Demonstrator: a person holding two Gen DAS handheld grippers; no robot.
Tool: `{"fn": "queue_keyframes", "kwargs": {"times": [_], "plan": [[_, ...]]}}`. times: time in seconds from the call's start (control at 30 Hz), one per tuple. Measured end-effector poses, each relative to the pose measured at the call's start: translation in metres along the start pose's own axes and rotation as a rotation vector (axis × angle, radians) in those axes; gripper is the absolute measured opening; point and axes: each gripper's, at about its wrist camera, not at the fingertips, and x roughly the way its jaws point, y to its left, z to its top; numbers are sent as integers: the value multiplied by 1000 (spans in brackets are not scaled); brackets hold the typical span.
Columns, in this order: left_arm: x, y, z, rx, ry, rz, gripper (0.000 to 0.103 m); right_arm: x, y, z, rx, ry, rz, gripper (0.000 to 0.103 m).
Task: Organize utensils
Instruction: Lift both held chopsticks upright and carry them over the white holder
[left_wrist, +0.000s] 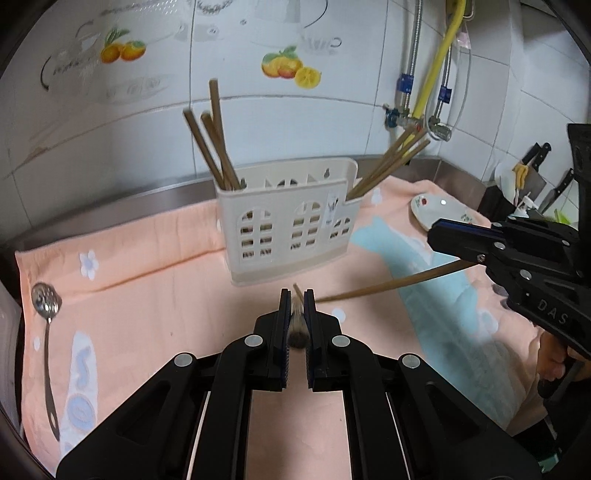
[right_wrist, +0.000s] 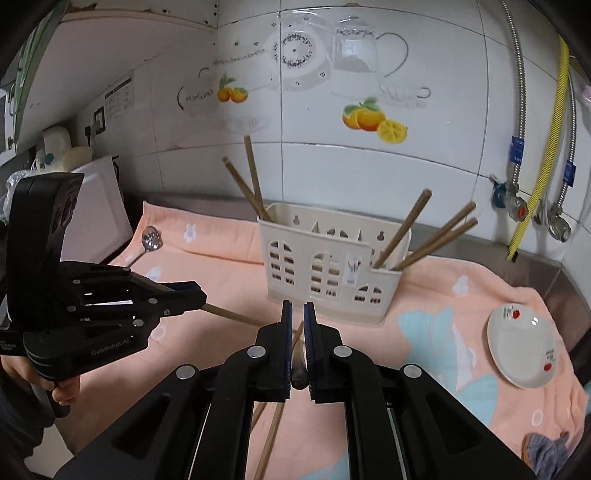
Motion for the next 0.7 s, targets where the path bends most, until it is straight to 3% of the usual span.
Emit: {"fn": "queue_keyframes", "kwargs": {"times": [0.43,0.7], "plan": [[-20,-9,57,76,-56,-7,5,-26,-25,70,-1,-52,18,6],[-39,-12,110,105,-142,6,5,-29,-40,113,13,-87,-1,6]]}}
